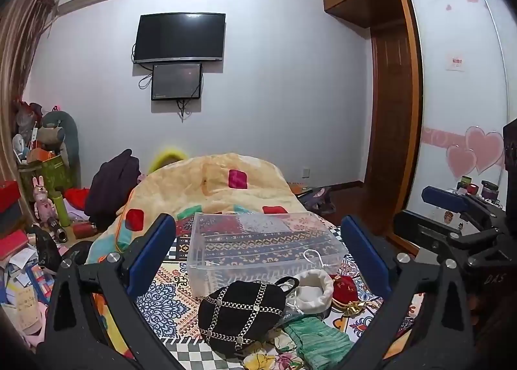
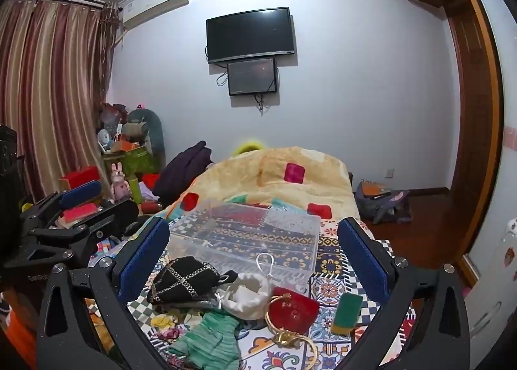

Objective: Organize soft objects

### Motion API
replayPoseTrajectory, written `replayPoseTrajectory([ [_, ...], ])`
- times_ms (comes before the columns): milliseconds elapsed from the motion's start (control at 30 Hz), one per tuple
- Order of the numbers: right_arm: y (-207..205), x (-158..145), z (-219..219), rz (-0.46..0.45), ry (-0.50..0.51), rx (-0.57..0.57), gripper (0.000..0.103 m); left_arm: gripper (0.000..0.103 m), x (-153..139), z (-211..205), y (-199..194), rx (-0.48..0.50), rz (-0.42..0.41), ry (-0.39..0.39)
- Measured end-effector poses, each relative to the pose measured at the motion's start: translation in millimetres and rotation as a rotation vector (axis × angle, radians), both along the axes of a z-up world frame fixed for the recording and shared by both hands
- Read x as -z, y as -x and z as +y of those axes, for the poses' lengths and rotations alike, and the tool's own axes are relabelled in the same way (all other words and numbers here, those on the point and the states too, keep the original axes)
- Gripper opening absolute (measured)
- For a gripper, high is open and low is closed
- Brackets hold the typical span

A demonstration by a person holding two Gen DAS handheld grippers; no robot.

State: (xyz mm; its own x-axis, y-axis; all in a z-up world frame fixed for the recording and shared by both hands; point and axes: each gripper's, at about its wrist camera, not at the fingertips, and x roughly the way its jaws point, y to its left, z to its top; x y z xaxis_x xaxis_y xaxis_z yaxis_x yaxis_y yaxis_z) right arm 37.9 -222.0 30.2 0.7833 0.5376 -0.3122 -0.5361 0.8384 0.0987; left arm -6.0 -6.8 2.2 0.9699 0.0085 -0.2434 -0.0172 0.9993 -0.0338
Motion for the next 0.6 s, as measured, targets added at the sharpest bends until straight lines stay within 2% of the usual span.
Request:
replayPoseTrajectory([
  [600,2.3,-2.9,-0.3,-0.003,-0.005,0.000,0.103,0.103,-0.3,-0.4,0.3,0.000,-0.001,0.001],
])
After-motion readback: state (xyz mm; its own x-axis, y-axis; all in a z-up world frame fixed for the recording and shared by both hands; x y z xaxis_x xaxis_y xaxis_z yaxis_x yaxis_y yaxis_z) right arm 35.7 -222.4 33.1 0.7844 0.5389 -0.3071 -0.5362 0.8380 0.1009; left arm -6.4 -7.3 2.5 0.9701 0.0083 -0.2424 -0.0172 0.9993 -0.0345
